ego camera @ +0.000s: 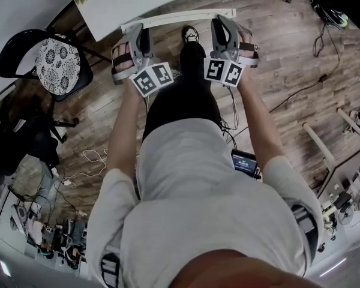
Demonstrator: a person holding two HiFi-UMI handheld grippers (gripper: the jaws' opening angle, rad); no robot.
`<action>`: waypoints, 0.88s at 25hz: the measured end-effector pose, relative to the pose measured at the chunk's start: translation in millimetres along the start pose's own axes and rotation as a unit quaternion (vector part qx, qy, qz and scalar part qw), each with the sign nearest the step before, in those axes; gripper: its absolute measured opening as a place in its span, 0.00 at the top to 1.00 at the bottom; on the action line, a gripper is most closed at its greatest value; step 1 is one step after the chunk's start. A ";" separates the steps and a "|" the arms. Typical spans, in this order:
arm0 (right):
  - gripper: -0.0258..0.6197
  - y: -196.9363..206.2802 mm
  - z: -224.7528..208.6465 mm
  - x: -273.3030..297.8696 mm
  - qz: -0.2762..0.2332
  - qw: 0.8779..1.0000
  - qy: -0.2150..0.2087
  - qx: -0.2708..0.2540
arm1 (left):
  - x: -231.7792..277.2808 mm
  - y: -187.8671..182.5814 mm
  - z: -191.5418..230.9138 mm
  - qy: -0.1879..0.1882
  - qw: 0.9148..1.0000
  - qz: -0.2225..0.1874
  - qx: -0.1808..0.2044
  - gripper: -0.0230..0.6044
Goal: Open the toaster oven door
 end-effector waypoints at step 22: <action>0.85 7.2 10.5 7.9 0.003 1.000 -0.016 -0.001 | 7.1 6.8 -12.0 0.008 1.000 0.019 -0.001 0.83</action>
Point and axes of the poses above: the fingertips, and each gripper's own axes: x forward along the fingers, z to its left, y out of its underside, the point moved 4 cm from there along -x, backward along the fingers, and after that the axes turned 6 degrees about -y, right-handed, at the moved point
